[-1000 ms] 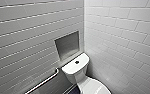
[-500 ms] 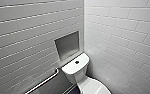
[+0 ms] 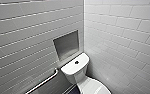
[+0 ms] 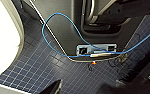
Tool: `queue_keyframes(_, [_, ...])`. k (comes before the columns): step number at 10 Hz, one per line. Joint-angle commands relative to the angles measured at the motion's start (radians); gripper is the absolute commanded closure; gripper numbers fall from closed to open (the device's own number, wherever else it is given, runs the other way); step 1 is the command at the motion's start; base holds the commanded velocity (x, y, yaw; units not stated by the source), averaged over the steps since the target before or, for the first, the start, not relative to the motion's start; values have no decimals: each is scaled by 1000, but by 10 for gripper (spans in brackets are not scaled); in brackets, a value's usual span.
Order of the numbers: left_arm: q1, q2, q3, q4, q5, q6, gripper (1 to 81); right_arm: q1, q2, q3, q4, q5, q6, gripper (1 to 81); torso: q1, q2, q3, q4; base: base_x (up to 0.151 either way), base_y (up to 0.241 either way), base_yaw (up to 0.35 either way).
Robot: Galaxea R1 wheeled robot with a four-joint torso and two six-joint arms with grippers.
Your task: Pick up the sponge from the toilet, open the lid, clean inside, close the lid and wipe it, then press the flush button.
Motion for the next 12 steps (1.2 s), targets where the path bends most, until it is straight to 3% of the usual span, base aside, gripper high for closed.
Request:
queue_keyframes(1, [-5, -6, -1, 4, 68, 5, 10, 133, -60, 47, 13, -44, 35, 811, 61, -95, -88, 0, 0, 0, 0])
queue_keyframes(5, [1, -3, -1, 4, 68, 5, 10, 283, -60, 16, 16, -77, 54, 811, 157, -245, -213, 0, 0, 0, 0])
queue_keyframes(6, [1, -3, -1, 3, 68, 5, 10, 325, -46, 7, 13, -134, 63, 811, 180, -280, -167, 0, 0, 0, 0])
queue_keyframes(8, [9, -3, -1, 3, 45, 5, 10, 414, 32, -87, 16, -211, 64, 811, 217, -339, -188, 0, 0, 0, 0])
queue_keyframes(9, [12, -3, -1, 3, 37, 5, 10, 438, 51, -107, 16, -231, 63, 811, 239, -375, -218, 0, 0, 0, 0])
queue_keyframes(10, [12, -1, -1, 3, 32, 5, 10, 466, 74, -122, 17, -237, 64, 811, 263, -412, -285, 0, 0, 0, 0])
queue_keyframes(12, [16, 2, -1, 3, 32, 5, 10, 498, 95, -128, 13, -238, 64, 811, 298, -470, -317, 0, 0, 0, 0])
